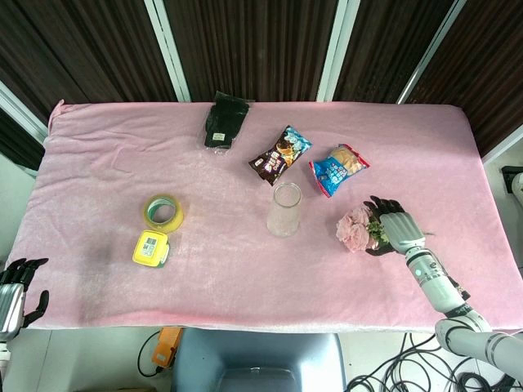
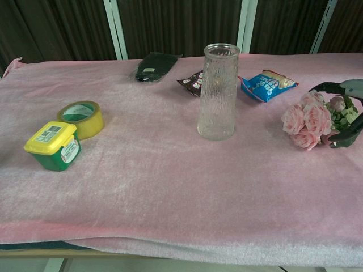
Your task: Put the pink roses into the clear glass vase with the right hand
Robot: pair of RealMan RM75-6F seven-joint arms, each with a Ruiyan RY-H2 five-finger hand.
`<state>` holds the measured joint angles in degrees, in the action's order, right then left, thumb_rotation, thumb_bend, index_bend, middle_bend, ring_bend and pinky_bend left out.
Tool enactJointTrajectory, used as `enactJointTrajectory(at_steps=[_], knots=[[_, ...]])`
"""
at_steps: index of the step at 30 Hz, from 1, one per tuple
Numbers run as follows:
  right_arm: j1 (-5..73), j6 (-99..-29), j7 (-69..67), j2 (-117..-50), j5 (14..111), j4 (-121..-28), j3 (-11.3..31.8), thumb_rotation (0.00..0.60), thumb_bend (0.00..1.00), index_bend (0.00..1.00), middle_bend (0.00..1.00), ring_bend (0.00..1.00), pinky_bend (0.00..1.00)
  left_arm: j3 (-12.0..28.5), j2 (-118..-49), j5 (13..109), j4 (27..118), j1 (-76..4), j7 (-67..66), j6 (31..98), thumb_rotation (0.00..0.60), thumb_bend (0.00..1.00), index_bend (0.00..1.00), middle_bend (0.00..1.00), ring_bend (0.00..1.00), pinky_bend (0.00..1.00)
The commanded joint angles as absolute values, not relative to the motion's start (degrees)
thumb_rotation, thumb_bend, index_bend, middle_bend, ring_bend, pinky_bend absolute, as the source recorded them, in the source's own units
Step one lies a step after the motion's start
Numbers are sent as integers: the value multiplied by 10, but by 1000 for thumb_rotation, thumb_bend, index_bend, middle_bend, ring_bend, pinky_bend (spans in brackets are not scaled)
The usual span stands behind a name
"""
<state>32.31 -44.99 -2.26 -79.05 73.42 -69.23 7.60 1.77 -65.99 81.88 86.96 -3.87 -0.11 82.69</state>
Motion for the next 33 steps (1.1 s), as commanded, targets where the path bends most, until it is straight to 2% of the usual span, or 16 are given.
enactJointTrajectory(at_steps=[1, 14, 17, 20, 23, 28, 31, 33], knots=[[320, -457, -18, -790, 733, -697, 74, 600, 252, 0, 51, 28, 143, 18, -660, 820, 868, -39, 1, 826, 600, 462, 220, 239, 143, 250], [319, -454, -7, -807, 706, -666, 70, 600, 252, 0, 52, 28, 150, 17, -666, 840, 857, -53, 9, 817, 600, 462, 222, 242, 143, 251], [327, -451, -16, -830, 704, -637, 76, 600, 252, 0, 72, 51, 278, 14, -667, 839, 857, -52, 10, 815, 600, 463, 224, 242, 144, 251], [336, -450, -27, -859, 709, -600, 80, 600, 252, 27, 177, 151, 429, 13, -664, 837, 856, -49, 13, 815, 600, 463, 226, 243, 144, 251], [346, -446, -36, -888, 711, -560, 83, 600, 252, 99, 265, 286, 553, 14, -662, 830, 856, -44, 13, 820, 600, 463, 226, 243, 144, 251], [356, -434, -33, -926, 710, -508, 82, 600, 252, 321, 388, 449, 705, 16, -658, 822, 855, -36, 18, 828, 600, 463, 227, 243, 143, 250], [354, -445, -25, -947, 708, -483, 84, 600, 259, 490, 508, 572, 830, 17, -658, 820, 853, -33, 22, 831, 600, 463, 228, 245, 147, 251], [351, -460, -20, -958, 709, -470, 84, 600, 320, 646, 621, 676, 933, 17, -658, 820, 852, -32, 26, 832, 600, 462, 228, 247, 150, 250]])
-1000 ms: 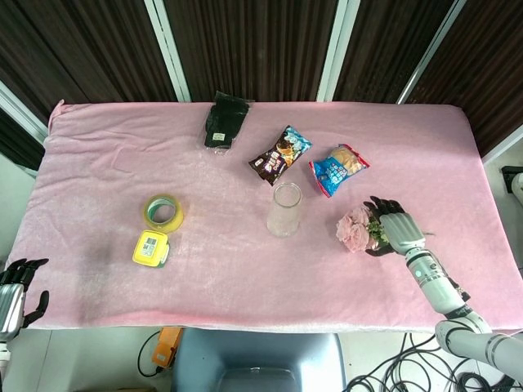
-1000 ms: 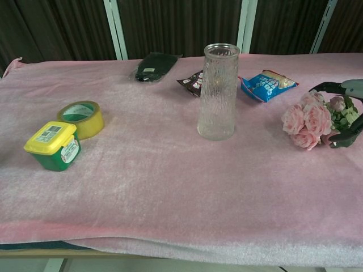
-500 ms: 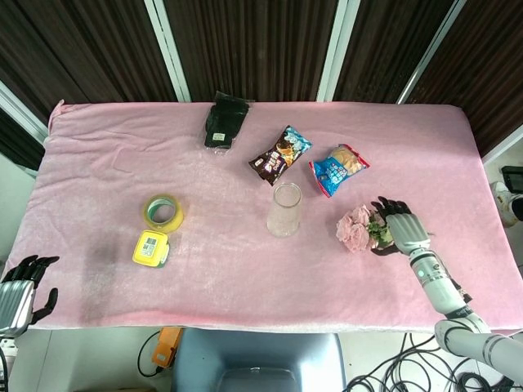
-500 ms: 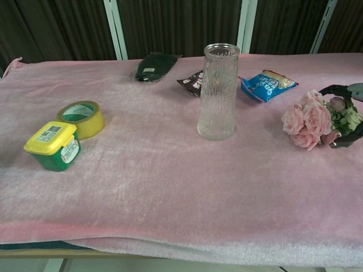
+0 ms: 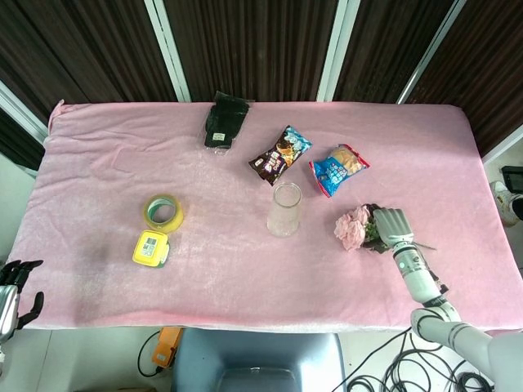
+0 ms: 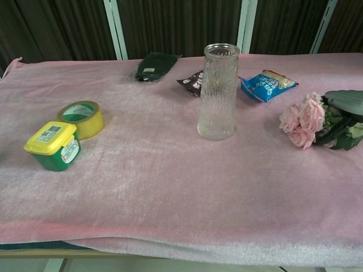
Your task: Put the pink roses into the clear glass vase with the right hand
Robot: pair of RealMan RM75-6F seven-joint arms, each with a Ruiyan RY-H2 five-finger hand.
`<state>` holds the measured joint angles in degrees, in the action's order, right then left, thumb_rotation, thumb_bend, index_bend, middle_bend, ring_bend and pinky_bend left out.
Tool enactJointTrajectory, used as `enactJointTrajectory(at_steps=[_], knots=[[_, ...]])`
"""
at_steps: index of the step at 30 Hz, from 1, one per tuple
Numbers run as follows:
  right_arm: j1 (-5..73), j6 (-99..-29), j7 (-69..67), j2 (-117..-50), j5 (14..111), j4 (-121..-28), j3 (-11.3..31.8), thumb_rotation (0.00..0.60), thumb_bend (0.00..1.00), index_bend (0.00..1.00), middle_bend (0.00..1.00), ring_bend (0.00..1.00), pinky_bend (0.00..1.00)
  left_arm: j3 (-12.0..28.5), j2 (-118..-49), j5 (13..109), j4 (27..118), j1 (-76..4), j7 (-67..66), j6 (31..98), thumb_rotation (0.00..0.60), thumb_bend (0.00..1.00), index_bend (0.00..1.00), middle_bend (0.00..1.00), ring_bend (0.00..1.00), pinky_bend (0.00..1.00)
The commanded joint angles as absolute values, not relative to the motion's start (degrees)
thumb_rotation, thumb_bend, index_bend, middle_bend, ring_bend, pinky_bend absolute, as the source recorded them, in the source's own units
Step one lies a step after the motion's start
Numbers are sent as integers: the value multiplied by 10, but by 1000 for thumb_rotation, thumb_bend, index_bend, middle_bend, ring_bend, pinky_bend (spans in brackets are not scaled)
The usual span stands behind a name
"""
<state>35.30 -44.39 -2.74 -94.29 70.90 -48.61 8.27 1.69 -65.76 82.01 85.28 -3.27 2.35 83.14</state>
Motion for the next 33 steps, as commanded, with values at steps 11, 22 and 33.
enactJointTrajectory(at_steps=[11, 22, 33], knots=[[311, -719, -46, -975, 753, -480, 138, 600, 403, 848, 751, 791, 1000, 15, -661, 822, 846, -33, 32, 824, 600, 463, 229, 247, 151, 251], [320, -866, -186, -932, 805, -629, 211, 600, 403, 841, 751, 791, 1000, 14, -661, 828, 851, -39, 26, 816, 600, 463, 229, 248, 150, 251], [387, -814, -372, -928, 807, -704, 265, 600, 416, 831, 751, 789, 1000, 16, -662, 813, 845, -39, 27, 806, 600, 462, 229, 248, 150, 250]])
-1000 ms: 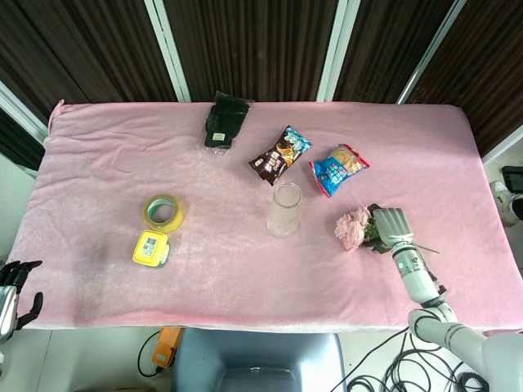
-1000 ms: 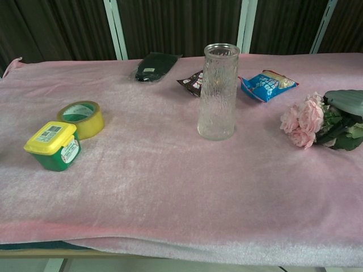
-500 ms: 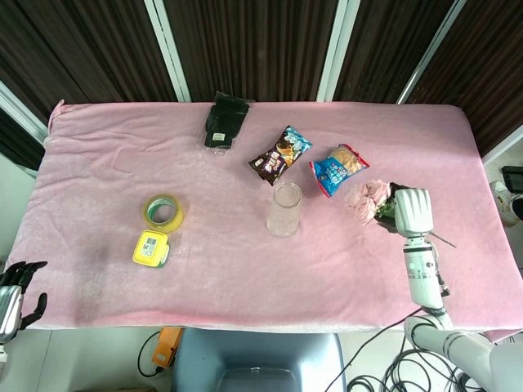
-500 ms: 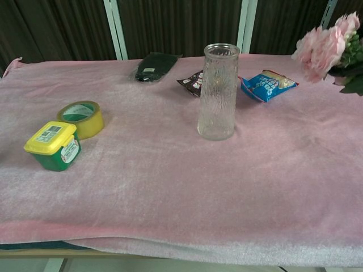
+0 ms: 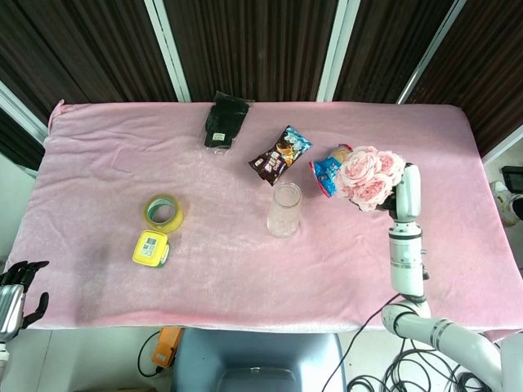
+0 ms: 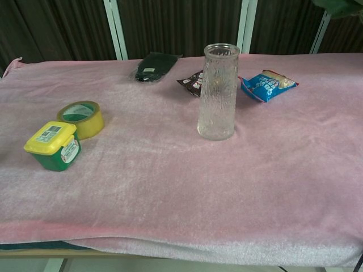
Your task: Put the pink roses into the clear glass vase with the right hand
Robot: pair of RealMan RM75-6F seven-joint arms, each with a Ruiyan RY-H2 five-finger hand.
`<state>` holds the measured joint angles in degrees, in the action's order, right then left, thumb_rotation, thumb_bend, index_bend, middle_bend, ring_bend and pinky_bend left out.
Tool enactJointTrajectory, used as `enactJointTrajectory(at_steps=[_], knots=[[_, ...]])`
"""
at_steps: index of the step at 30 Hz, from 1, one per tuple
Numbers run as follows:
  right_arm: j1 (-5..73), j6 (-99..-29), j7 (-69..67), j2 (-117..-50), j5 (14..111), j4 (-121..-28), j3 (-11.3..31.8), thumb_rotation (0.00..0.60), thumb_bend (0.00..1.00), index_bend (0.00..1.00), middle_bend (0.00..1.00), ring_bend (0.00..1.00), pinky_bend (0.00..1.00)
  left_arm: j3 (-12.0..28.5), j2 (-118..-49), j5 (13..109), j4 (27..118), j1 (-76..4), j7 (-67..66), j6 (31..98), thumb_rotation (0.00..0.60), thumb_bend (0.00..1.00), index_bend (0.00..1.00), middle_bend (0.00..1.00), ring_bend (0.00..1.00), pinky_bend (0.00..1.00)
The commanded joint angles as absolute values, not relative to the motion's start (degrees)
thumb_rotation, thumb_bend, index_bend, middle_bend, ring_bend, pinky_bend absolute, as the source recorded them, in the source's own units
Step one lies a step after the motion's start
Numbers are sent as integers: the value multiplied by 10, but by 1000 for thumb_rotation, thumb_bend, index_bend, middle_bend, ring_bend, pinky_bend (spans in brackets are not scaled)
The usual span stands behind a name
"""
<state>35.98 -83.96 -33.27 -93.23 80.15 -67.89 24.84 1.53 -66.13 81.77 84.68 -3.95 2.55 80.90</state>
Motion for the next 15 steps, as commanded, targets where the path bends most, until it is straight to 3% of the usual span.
enactJointTrajectory(at_steps=[1, 15], knots=[[396, -808, -380, -927, 809, -707, 268, 600, 420, 830, 751, 789, 1000, 17, -662, 810, 843, -39, 28, 804, 600, 462, 229, 248, 150, 250], [470, -742, -433, -916, 811, -750, 296, 600, 433, 828, 751, 789, 1000, 25, -670, 799, 827, -44, 36, 795, 600, 462, 229, 249, 152, 250]])
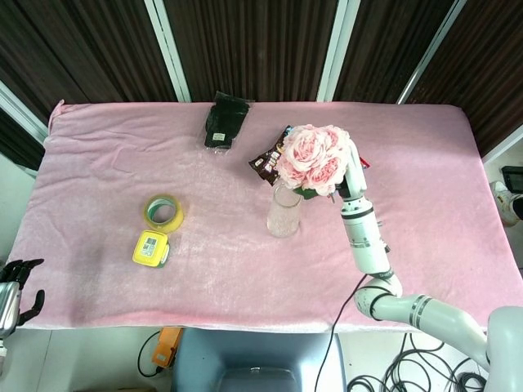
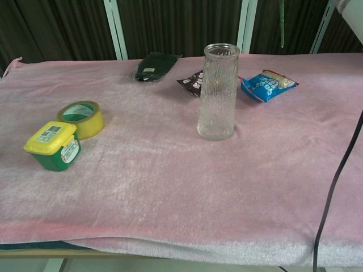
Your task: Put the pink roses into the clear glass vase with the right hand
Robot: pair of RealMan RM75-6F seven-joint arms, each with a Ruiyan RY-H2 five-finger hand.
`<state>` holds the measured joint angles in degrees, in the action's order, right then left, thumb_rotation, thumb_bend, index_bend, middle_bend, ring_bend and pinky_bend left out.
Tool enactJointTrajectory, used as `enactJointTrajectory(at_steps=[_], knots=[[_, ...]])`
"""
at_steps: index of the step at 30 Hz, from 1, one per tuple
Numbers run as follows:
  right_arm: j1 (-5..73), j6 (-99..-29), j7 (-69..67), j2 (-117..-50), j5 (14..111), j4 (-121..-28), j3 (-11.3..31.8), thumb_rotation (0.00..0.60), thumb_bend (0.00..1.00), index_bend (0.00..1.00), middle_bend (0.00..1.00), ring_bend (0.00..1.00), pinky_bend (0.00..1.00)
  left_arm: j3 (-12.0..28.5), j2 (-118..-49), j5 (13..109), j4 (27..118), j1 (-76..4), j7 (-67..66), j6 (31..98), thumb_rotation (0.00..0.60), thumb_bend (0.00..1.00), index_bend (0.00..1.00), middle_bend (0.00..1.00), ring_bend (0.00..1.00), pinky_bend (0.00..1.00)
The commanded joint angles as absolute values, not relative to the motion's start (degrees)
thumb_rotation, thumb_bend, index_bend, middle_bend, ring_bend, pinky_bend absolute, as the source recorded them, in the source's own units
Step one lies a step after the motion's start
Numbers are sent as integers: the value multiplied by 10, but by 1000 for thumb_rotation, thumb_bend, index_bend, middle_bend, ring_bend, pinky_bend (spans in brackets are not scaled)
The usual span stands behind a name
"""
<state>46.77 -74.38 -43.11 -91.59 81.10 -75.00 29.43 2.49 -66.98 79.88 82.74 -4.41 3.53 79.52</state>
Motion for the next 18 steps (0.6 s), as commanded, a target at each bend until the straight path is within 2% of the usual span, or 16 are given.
enactJointTrajectory(at_steps=[1, 5, 8, 18], knots=[[474, -739, -434, -916, 810, -750, 297, 600, 434, 828, 751, 789, 1000, 25, -670, 798, 826, -44, 36, 794, 600, 462, 229, 249, 152, 251], [509, -701, -461, -920, 800, -738, 308, 600, 433, 828, 751, 789, 1000, 26, -673, 791, 820, -43, 39, 792, 600, 461, 229, 249, 152, 250], [552, -644, -515, -934, 786, -697, 316, 600, 434, 828, 751, 789, 1000, 32, -676, 782, 814, -41, 41, 794, 600, 462, 230, 249, 152, 250], [626, -607, -599, -993, 787, -567, 310, 600, 433, 828, 751, 789, 1000, 42, -680, 755, 796, -41, 50, 780, 600, 462, 230, 250, 152, 250]])
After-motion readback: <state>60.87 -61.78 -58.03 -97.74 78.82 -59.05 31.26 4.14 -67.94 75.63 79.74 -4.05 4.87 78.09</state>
